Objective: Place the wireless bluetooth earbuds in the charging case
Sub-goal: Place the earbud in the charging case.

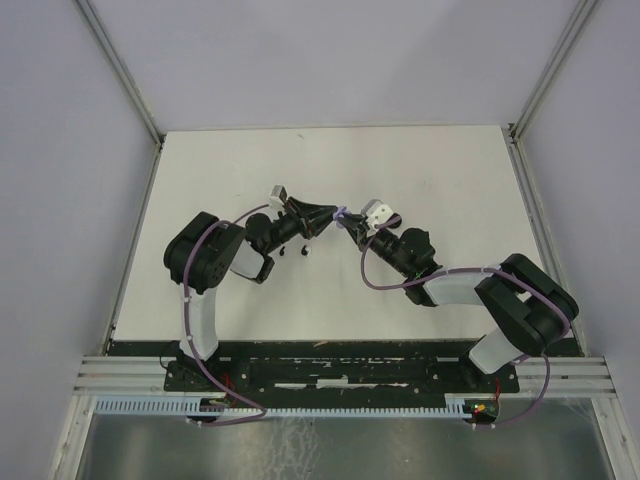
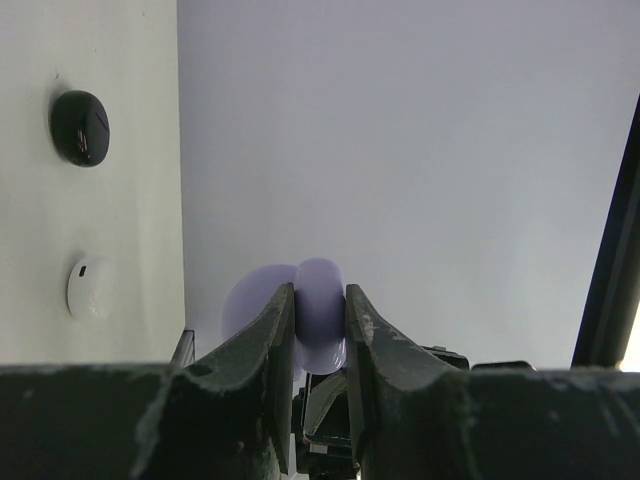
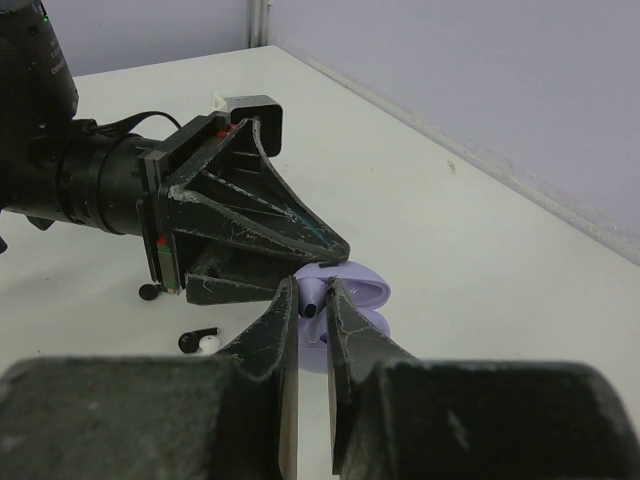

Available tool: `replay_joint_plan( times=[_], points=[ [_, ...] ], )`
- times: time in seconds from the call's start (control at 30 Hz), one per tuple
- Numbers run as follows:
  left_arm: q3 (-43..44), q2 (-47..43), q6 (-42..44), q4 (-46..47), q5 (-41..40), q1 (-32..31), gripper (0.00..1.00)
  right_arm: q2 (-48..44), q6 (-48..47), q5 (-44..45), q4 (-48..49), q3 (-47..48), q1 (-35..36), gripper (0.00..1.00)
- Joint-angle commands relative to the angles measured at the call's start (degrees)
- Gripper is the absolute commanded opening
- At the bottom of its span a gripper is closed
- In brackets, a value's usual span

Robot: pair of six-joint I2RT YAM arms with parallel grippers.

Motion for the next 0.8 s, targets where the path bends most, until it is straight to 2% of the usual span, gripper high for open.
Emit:
replay_joint_plan(
  times=[0.0, 0.77],
  points=[
    [0.0, -1.6, -2.3, 5.4, -0.5, -0.2, 0.03, 0.4, -0.3, 0.7, 3.2, 0.0, 0.2, 0.01],
    [0.6, -2.4, -3.3, 6.0, -1.3, -0.2, 0.03, 0.7, -0.9, 1.2, 2.1, -0.1, 0.2, 0.03]
  ],
)
